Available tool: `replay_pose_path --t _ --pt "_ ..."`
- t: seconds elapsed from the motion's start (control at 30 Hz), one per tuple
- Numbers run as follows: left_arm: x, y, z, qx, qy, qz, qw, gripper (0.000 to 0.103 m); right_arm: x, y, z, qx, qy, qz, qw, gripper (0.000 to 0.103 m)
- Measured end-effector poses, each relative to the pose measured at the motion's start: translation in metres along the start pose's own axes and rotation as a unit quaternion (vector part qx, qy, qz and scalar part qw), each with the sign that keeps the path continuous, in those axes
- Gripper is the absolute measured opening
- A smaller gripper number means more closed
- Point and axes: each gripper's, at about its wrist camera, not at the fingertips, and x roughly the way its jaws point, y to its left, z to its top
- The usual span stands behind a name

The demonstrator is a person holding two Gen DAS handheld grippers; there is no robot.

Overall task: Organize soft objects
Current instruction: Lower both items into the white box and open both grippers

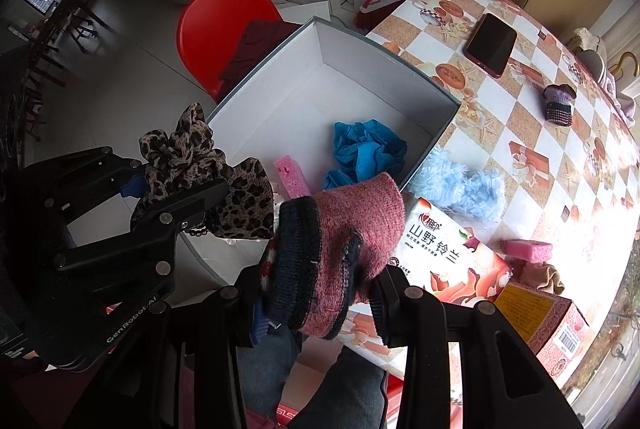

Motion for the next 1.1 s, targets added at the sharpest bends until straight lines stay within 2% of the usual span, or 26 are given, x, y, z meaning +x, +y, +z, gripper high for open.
replay_pose_path --t 0.23,0.53,0.97,1.07,1.1 --pt "0.011 0.013 0.006 -0.023 0.014 0.008 0.9996 0.025 0.007 -0.004 0.015 0.002 0.001 0.000 1.000 0.041" --pt "0.027 0.011 0.011 -0.019 0.034 0.018 0.9991 0.025 0.012 -0.011 0.040 0.005 0.001 0.000 1.000 0.041" --pt "0.039 0.005 0.010 -0.022 0.054 0.020 0.9981 0.026 0.024 -0.010 0.058 0.004 0.009 0.011 1.000 0.044" --pt "0.038 0.004 0.010 -0.021 0.052 0.017 0.9983 0.041 0.026 -0.011 0.060 0.008 0.011 0.015 1.000 0.049" --pt "0.036 0.004 0.010 -0.023 0.049 0.018 0.9984 0.055 0.026 -0.012 0.061 0.009 0.011 0.013 1.000 0.061"
